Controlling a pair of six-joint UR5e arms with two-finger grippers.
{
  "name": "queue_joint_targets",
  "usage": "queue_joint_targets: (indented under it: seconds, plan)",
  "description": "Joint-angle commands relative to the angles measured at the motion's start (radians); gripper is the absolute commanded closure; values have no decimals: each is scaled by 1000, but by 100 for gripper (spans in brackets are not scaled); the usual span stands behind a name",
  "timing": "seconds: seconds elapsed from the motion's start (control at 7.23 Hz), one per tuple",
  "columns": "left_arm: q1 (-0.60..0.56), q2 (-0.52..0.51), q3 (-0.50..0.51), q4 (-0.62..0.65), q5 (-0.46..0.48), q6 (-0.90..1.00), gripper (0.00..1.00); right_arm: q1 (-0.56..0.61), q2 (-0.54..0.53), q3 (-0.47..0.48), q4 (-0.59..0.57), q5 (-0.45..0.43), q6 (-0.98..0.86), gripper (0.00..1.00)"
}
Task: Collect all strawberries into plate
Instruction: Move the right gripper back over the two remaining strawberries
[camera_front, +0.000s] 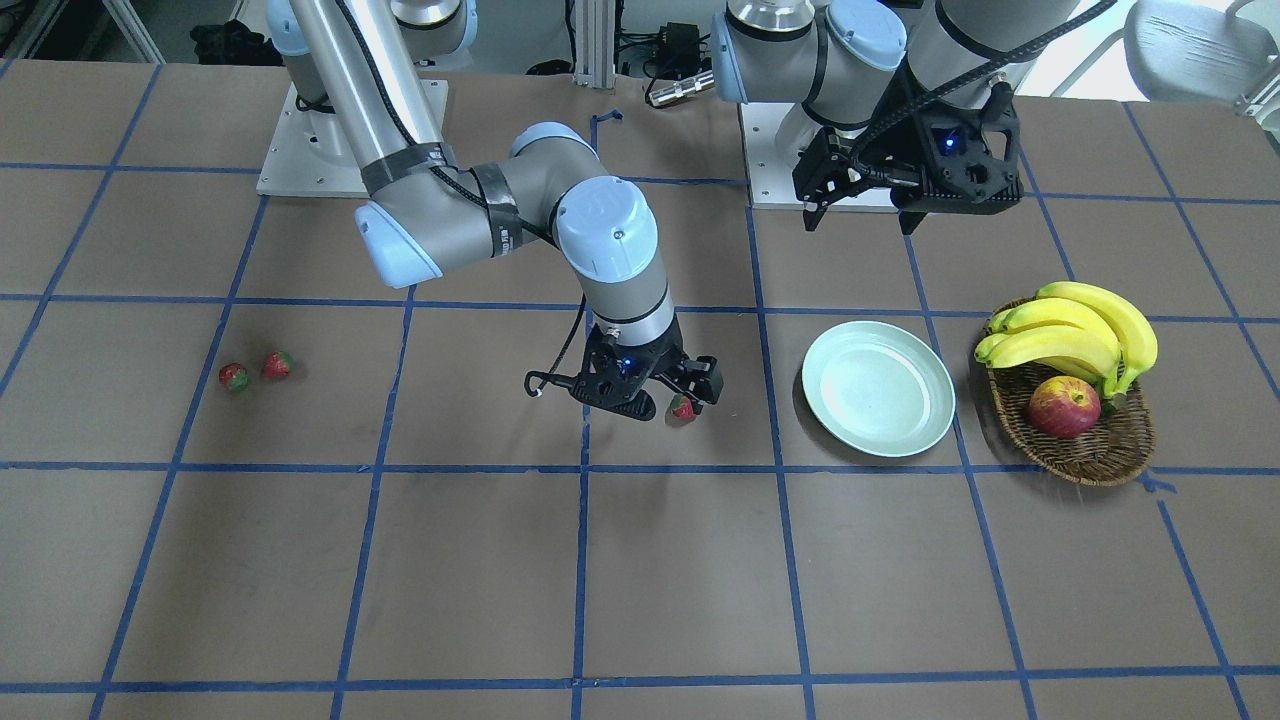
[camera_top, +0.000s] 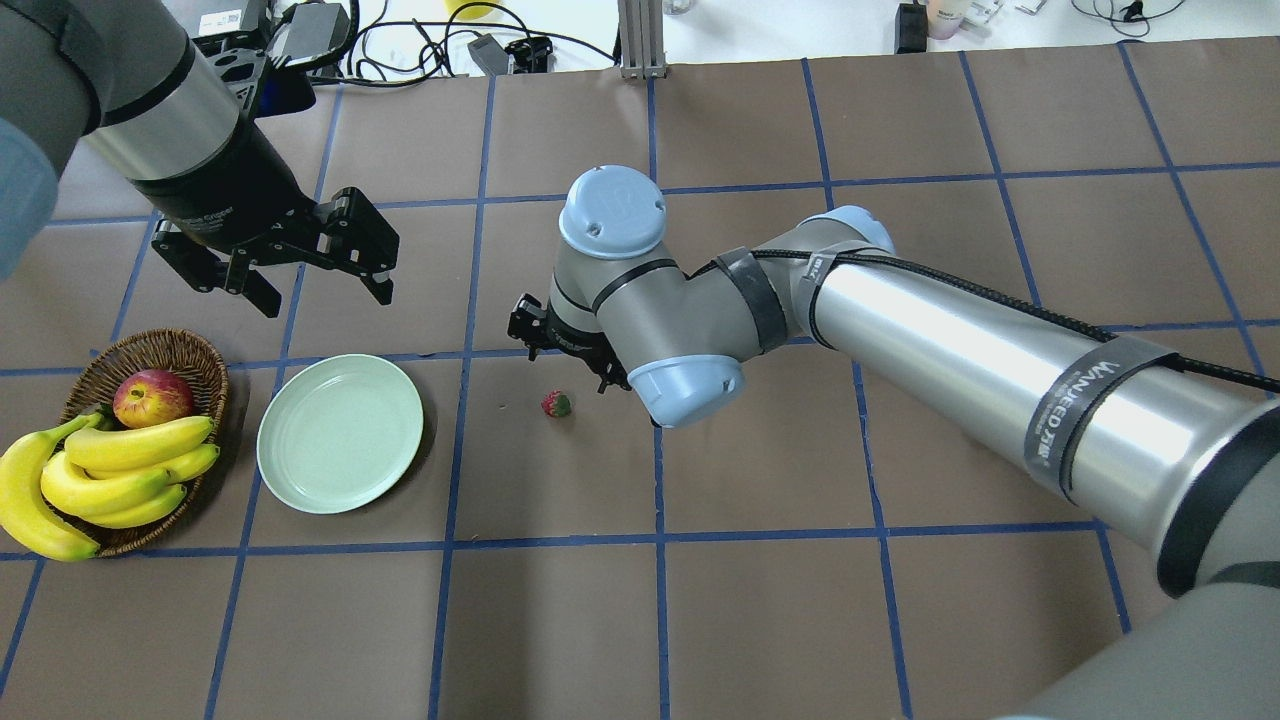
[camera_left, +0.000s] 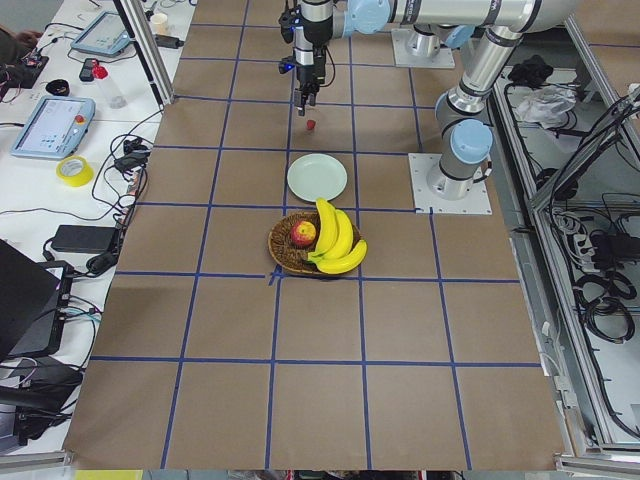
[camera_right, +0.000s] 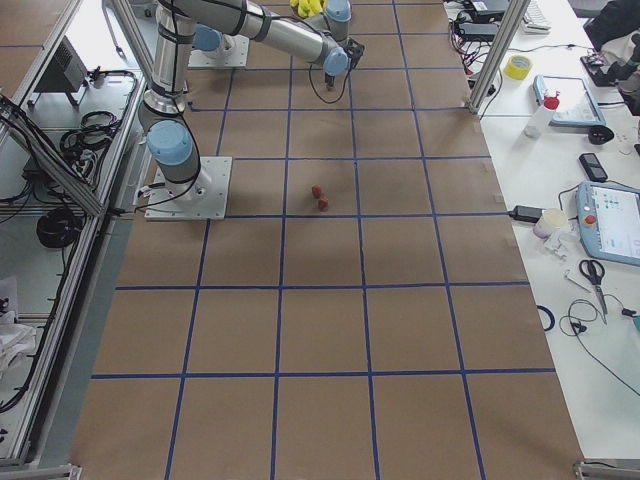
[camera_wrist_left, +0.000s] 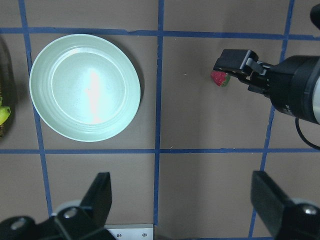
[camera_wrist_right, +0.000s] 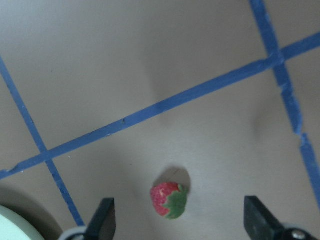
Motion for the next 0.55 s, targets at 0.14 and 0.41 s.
queue_joint_targets:
  seconds: [0.14,0.41]
  plan:
    - [8,-4,-2,-3,2,-1,0,-201,-184,65,264,-77,-412,10]
    - [8,-8,-3,0,2,0,0,-309,-250,176,278,-184,-615,10]
